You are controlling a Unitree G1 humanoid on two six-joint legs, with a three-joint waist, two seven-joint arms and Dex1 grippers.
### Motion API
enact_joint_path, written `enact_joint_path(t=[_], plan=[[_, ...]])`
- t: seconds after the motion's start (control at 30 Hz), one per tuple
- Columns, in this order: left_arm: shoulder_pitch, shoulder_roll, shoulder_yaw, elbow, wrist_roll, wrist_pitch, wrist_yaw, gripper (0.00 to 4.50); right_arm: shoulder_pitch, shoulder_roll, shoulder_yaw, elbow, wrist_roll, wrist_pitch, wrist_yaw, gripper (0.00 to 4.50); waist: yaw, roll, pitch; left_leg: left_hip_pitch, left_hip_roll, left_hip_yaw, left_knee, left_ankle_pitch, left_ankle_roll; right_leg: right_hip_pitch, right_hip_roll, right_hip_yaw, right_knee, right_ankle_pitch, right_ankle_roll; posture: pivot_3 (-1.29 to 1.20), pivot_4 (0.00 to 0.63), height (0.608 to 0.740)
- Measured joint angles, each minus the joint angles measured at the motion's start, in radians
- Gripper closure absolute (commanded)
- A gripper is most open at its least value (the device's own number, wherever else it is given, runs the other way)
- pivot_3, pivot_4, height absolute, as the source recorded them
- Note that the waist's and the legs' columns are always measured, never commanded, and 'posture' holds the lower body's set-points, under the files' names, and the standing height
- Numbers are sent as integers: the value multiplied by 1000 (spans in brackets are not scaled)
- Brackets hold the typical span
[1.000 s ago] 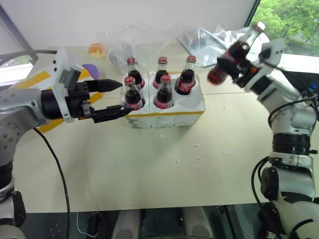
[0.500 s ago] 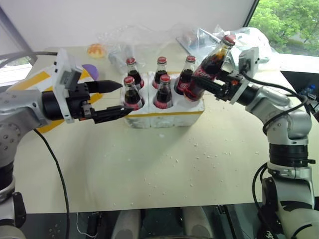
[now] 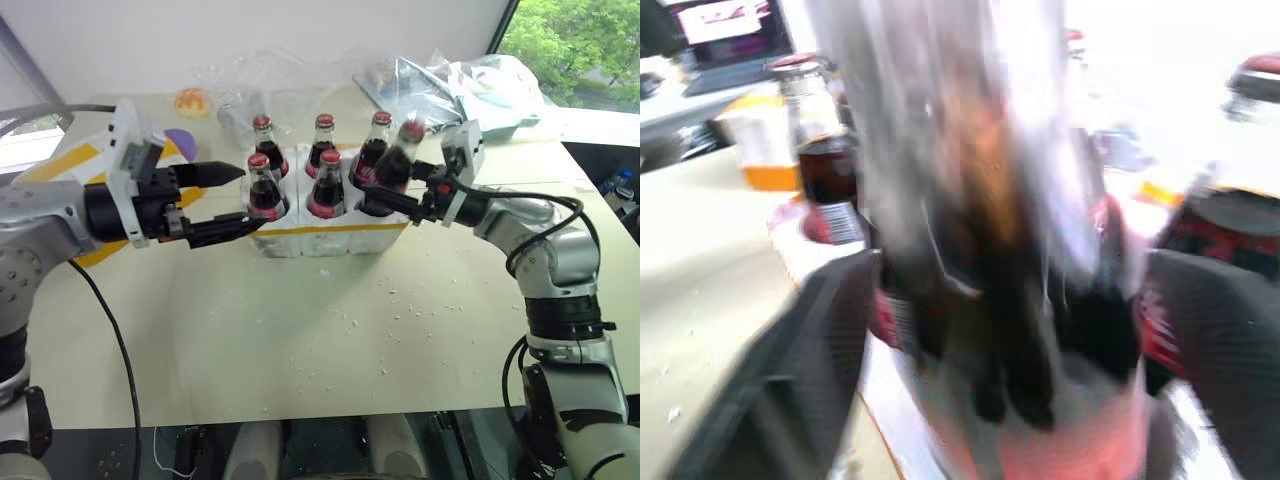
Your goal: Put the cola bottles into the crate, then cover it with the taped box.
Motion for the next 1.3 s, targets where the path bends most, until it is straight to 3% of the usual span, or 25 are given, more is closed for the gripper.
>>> enact_joint_path(t=[0.27,0.47,0.63,0.87,1.1,1.3], plan=[[89,12,46,-33,4,-3,15,0,-4,-58,21,0,-21,-11,83,107,0,0,0,0,0,0,0,0,0,0,0,0,0,0,0,0,150,737],[331,65,291,-82,81,-4,75,0,1,-259,-79,-3,22,-6,223,107,1,0,0,0,0,1,-1,0,0,0,0,0,-1,-2,-3,0,150,737],[687,66,476,-63,417,-157,111,0,24,-429,-208,-9,112,52,356,107,-3,0,0,2,1,2,-2,-1,0,0,-1,0,-3,-4,-6,0,150,737],[927,44,502,93,825,-520,194,0,20,-446,-263,-119,305,212,389,107,3,-1,-1,1,3,4,-3,-1,-1,0,-2,0,-8,-3,-10,0,150,737],[834,97,368,478,1131,-847,431,0,-1,-390,-262,-230,397,243,314,107,17,-3,-2,-3,3,5,-7,-1,-1,-4,-3,-1,-11,-2,-10,0,150,737],[648,131,191,790,1262,-1063,594,0,-20,-362,-251,-240,410,242,273,107,29,-3,-2,-4,2,6,-9,-1,0,-6,-3,-1,-11,0,-6,0,150,737]])
